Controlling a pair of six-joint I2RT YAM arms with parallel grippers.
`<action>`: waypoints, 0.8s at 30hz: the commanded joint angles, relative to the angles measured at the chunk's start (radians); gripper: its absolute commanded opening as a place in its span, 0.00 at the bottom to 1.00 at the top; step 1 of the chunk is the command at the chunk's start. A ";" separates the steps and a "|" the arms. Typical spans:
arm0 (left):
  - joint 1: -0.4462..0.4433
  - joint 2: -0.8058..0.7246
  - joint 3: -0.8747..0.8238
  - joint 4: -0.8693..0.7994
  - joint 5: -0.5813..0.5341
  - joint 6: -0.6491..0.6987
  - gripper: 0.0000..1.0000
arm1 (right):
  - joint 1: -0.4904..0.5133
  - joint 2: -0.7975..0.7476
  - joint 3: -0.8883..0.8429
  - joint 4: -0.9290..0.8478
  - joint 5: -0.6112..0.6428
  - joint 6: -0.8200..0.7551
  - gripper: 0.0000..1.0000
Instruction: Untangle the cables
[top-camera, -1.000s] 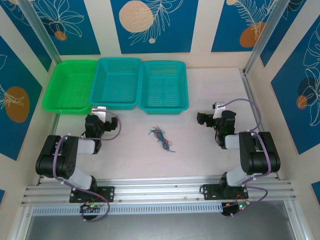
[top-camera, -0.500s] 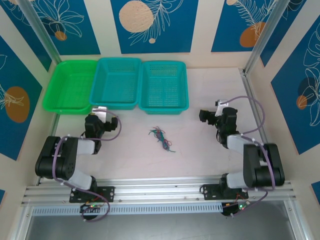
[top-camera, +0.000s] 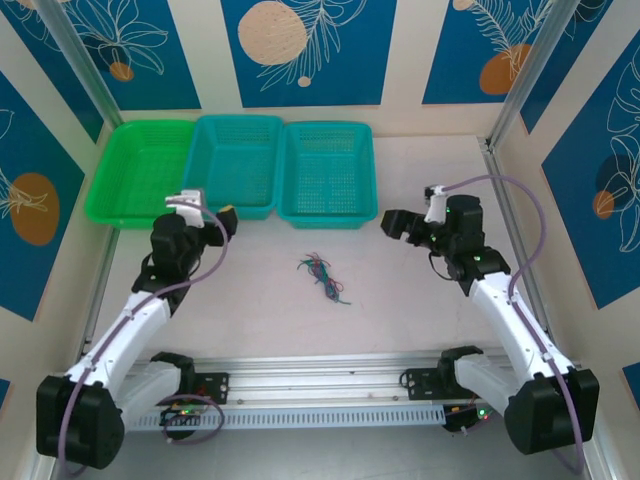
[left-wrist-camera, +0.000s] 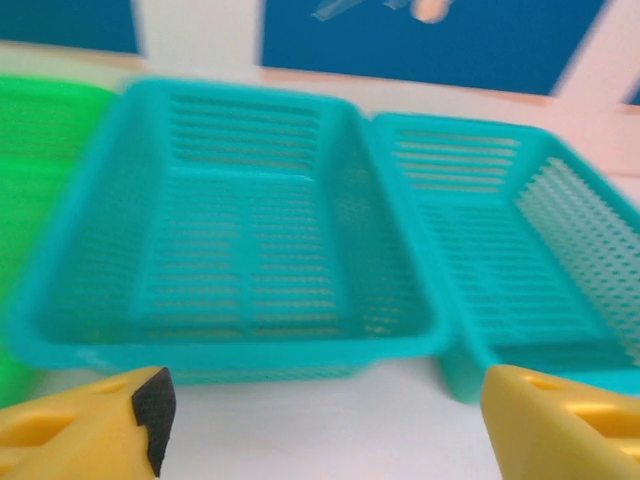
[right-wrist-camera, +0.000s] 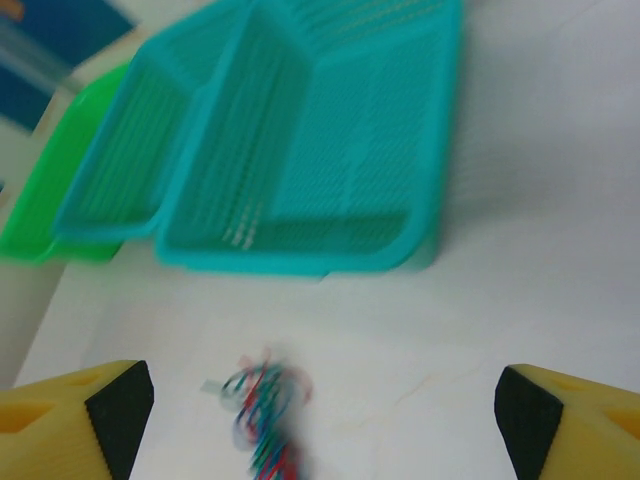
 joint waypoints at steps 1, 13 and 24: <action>-0.118 0.043 0.060 -0.277 0.126 -0.170 0.74 | 0.094 0.028 0.057 -0.153 -0.079 0.012 0.89; -0.273 0.293 -0.039 0.051 0.320 -0.571 0.54 | 0.457 0.453 0.087 0.058 0.106 -0.042 0.86; -0.311 0.618 0.052 0.202 0.315 -0.680 0.44 | 0.501 0.662 0.116 0.127 0.092 -0.096 0.48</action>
